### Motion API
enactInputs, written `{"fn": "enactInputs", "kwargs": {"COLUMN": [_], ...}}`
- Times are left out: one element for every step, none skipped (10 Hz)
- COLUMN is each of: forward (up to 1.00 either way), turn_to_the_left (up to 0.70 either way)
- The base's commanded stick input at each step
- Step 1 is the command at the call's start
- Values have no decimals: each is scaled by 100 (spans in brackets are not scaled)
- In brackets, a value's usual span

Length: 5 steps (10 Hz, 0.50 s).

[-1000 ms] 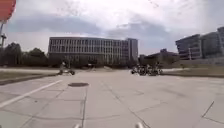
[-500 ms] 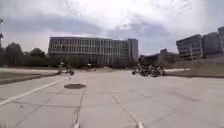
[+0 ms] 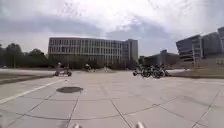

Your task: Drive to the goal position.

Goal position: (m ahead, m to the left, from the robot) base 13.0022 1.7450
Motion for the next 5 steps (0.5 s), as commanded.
{"fn": "enactInputs", "kwargs": {"forward": [70,70,70,70,70], "turn_to_the_left": [9,13,14,14,14]}}
